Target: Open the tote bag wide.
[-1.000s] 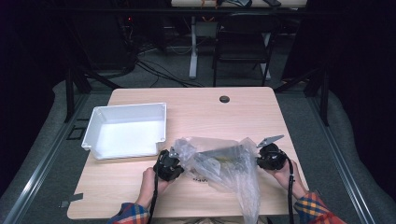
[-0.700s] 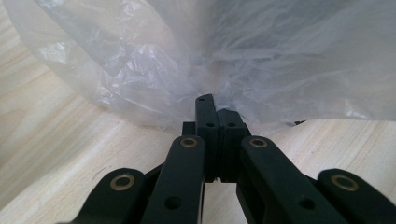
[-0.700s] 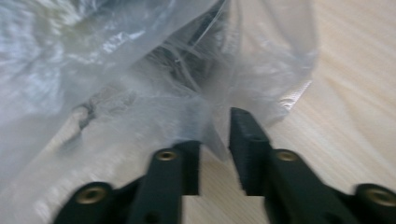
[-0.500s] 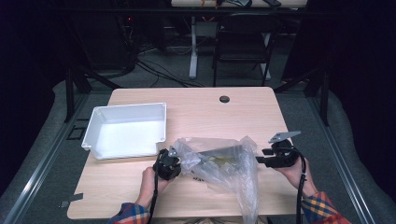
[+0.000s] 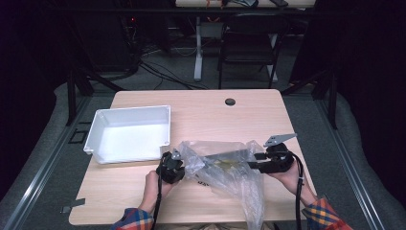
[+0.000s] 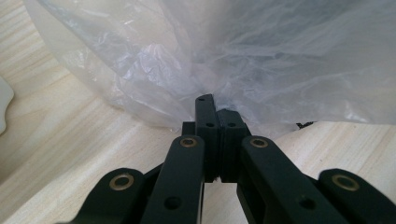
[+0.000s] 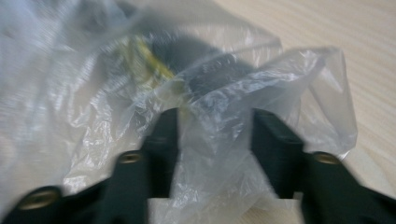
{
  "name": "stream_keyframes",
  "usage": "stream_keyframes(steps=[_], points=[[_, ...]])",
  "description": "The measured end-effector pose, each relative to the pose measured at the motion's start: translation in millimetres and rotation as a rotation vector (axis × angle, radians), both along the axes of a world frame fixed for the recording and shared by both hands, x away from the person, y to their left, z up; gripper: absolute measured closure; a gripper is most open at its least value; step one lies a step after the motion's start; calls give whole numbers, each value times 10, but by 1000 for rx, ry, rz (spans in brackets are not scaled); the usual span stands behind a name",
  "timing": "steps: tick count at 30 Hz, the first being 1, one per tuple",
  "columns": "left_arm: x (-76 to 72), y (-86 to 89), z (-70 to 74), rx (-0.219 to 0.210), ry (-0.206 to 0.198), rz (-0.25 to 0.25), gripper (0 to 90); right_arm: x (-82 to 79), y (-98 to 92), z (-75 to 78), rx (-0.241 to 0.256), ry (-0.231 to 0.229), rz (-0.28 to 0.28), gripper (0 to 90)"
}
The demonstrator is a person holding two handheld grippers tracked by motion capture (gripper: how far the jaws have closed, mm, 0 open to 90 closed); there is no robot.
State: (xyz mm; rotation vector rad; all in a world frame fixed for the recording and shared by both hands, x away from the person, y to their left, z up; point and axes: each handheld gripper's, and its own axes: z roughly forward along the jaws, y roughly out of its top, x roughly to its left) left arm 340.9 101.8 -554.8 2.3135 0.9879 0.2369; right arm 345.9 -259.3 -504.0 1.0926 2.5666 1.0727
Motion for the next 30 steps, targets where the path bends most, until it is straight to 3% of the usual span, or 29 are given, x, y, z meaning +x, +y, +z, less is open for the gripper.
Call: stream_keyframes(steps=[1,2,4,6,12,17,20,25,26,30], points=[[0,0,0,0,0,0,899,0,0,0,0,0,0,571],[0,-1,-3,1,0,3,899,11,12,-23,-17,7,0,629],[3,0,-5,-2,0,7,899,43,13,-83,-37,3,-22,848],[5,-2,-10,-4,4,9,899,49,10,-87,-47,-5,-34,895],[9,4,-6,-5,9,6,899,90,34,-97,-93,-47,-46,900],[21,50,13,1,11,11,899,148,-26,-28,-88,-100,-104,900],[30,94,25,4,6,31,900,233,-60,-31,-121,-134,-146,900],[44,141,24,13,5,55,900,325,-80,-76,-155,-160,-197,900],[49,147,21,5,8,63,900,379,-99,-97,-158,-167,-232,900],[53,151,21,18,5,69,900,492,-112,-179,-190,-155,-263,900]])
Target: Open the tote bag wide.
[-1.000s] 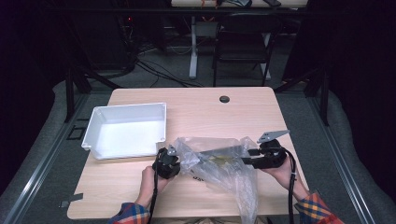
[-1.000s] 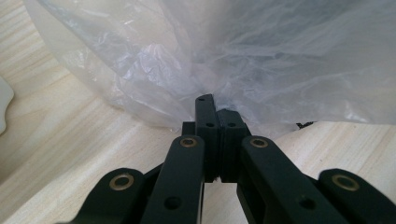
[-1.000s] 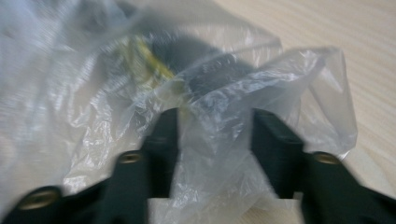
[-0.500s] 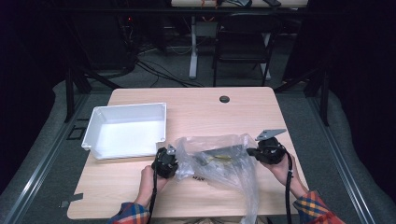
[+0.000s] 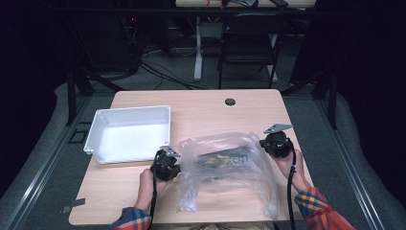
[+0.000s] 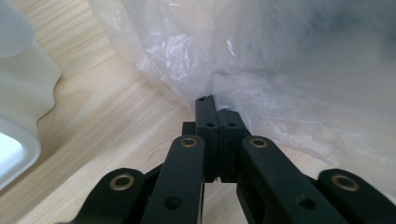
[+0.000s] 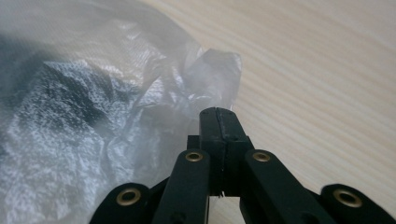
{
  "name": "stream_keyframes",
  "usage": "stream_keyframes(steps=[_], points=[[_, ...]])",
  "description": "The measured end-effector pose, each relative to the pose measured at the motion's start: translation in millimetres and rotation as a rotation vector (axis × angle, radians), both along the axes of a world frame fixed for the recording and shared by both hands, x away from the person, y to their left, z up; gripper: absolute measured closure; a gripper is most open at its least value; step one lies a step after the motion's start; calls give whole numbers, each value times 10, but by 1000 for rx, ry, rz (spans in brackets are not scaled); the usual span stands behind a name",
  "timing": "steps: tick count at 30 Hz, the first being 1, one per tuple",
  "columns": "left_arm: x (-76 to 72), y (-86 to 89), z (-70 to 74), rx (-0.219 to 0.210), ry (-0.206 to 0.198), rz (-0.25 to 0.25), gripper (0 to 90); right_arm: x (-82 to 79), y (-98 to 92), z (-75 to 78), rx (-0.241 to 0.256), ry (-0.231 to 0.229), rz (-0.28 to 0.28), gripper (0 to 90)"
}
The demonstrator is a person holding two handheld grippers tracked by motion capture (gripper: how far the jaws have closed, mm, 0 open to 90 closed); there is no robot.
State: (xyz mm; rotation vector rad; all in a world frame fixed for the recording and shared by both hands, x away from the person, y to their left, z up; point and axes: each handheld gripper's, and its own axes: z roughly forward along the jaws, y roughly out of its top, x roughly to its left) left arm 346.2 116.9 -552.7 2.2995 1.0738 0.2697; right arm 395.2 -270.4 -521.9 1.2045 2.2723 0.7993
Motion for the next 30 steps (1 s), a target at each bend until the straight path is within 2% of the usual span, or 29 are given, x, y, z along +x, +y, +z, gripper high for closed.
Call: stream_keyframes(steps=[1,2,3,4,6,9,13,15,16,17,18,19,20,21,22,24,25,27,30], points=[[0,0,0,0,0,0,900,0,0,0,0,0,0,900],[4,6,-1,4,1,3,900,39,26,-70,-12,36,6,900],[4,6,-1,4,1,3,900,39,26,-70,-12,36,6,900],[5,9,1,11,-1,7,900,44,43,-101,-17,55,12,900],[6,25,4,9,2,17,900,37,69,-131,-51,65,28,900],[10,52,10,17,5,27,900,54,11,-150,-73,54,-17,900],[0,50,26,23,2,25,900,72,-42,-190,-59,95,-18,900],[-9,50,37,18,-2,27,899,31,-34,-141,-26,84,6,773],[-17,56,51,20,-8,29,898,-28,-30,-55,-4,80,30,671],[-17,56,51,20,-8,29,897,-28,-30,-55,-4,80,30,671],[-24,67,63,10,-9,36,897,-149,-35,69,33,65,84,527],[-24,67,63,10,-9,36,896,-149,-35,69,33,65,84,527],[-23,81,67,11,-7,37,895,-286,-47,173,75,58,141,423],[-23,81,67,11,-7,37,894,-286,-47,173,75,58,141,423],[-23,82,69,11,-5,39,894,-339,-49,207,88,54,165,388],[-23,79,72,14,-5,38,890,-530,0,325,121,40,240,273],[-23,79,72,14,-5,38,888,-530,0,325,121,40,240,273],[-19,81,74,20,-4,40,884,-630,68,357,115,39,276,244],[-14,87,74,18,4,43,872,-732,185,293,86,101,337,189]])
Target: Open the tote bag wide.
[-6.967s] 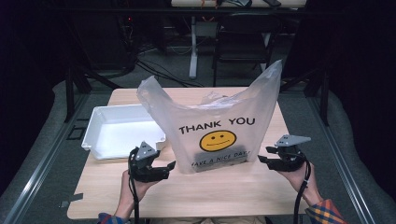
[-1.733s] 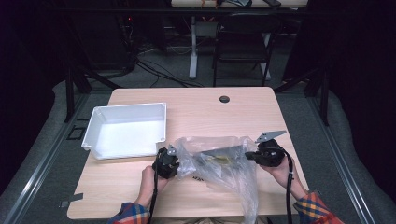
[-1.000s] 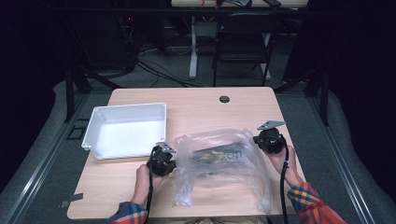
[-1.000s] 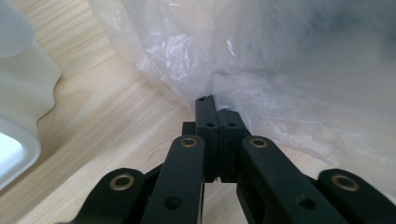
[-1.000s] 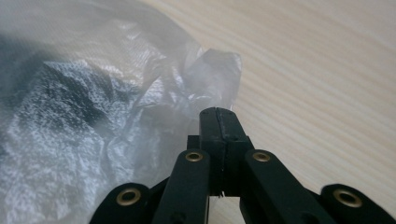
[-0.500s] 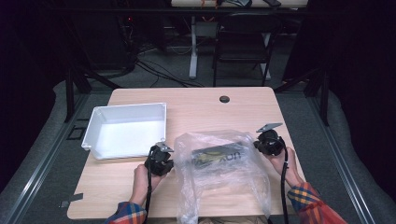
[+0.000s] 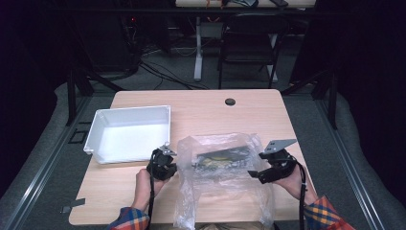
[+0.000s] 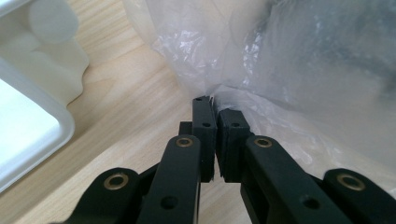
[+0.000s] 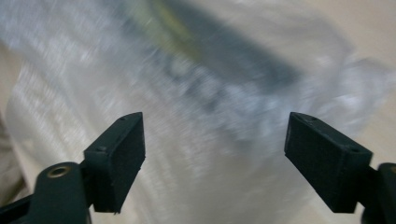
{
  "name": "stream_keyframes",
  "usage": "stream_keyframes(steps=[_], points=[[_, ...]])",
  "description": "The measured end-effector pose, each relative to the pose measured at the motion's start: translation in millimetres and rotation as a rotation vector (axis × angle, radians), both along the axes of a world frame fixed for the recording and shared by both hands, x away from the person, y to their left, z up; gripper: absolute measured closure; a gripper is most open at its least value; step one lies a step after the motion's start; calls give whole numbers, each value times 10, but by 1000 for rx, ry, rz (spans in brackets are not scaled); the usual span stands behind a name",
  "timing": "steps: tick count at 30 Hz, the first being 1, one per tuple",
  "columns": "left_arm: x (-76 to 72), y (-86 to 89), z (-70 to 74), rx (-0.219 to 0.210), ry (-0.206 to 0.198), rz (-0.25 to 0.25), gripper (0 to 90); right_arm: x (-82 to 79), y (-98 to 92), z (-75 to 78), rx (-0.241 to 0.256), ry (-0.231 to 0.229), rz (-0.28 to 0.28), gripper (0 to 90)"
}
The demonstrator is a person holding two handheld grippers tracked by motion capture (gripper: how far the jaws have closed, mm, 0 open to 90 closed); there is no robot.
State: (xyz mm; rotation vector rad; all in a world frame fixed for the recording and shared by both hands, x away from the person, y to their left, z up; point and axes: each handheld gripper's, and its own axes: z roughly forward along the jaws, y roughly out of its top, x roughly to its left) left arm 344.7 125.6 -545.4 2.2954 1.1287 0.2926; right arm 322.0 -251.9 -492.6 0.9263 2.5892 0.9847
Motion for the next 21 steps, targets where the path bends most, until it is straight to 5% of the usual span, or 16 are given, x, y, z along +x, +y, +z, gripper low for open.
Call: stream_keyframes(steps=[2,4,6,8,10,11,12,18,21], points=[[0,4,6,1,-3,2,860,-50,89,-114,-70,30,31,164],[0,5,9,5,-2,4,859,-53,105,-145,-81,37,35,167],[4,13,8,7,-1,5,855,-56,126,-212,-124,24,9,317],[6,17,4,3,0,8,855,-53,124,-217,-125,16,-3,382],[10,20,4,7,2,6,854,-38,92,-208,-130,-20,-54,617],[10,20,4,7,2,6,853,-38,92,-208,-130,-20,-54,617],[11,19,3,8,3,5,852,-33,68,-197,-115,-31,-59,752],[14,19,9,4,12,4,814,-28,48,-166,-93,-77,-78,897],[5,36,55,-2,14,15,701,-22,48,-116,-61,-110,-90,900]])
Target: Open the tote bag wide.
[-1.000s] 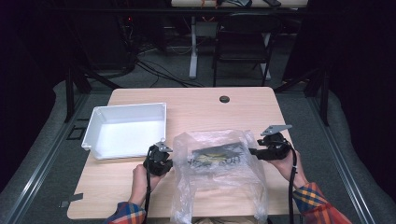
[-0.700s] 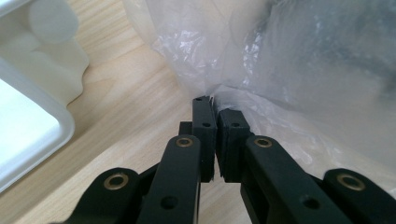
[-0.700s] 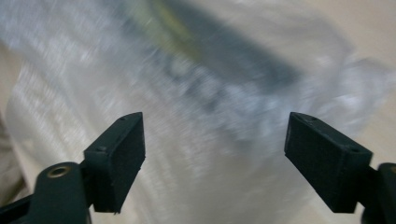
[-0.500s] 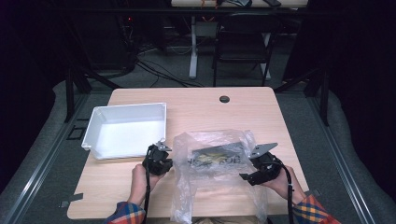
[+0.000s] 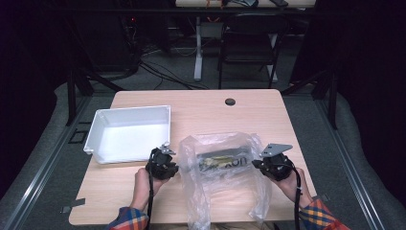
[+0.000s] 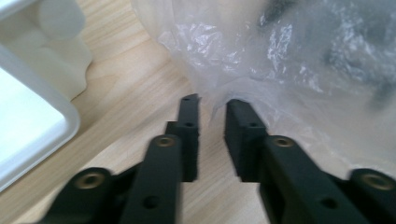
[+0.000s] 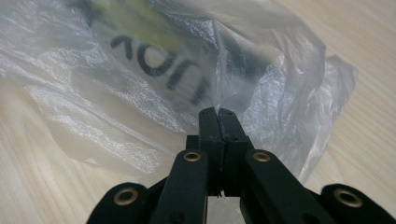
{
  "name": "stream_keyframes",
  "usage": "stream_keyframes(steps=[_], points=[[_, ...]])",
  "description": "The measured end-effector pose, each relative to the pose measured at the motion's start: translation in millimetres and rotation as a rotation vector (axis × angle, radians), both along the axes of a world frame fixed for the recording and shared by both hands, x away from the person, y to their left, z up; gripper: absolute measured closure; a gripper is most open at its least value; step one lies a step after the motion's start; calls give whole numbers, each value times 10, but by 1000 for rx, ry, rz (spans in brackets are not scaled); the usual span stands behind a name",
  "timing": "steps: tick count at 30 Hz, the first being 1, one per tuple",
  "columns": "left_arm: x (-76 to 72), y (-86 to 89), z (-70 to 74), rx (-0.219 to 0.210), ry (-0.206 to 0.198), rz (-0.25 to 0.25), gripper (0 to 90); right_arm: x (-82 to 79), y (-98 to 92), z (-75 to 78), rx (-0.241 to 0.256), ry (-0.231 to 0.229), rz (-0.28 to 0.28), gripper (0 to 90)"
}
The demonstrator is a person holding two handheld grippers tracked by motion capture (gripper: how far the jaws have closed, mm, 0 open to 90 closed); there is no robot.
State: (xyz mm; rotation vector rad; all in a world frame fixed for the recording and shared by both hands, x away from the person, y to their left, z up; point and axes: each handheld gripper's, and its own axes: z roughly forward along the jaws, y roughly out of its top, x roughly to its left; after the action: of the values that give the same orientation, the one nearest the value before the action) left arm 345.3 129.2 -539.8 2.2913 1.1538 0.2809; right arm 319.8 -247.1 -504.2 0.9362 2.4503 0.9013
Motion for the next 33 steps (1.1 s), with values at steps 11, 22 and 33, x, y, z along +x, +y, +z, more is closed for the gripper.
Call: stream_keyframes(steps=[11,22,33], points=[[-237,166,355,-65,-58,40,355,110,84,81,20,-48,0,900],[-410,-53,538,-141,-39,-137,219,222,135,122,34,-58,-12,900],[-212,-360,354,-46,-82,-148,464,355,258,90,12,-40,6,900]])
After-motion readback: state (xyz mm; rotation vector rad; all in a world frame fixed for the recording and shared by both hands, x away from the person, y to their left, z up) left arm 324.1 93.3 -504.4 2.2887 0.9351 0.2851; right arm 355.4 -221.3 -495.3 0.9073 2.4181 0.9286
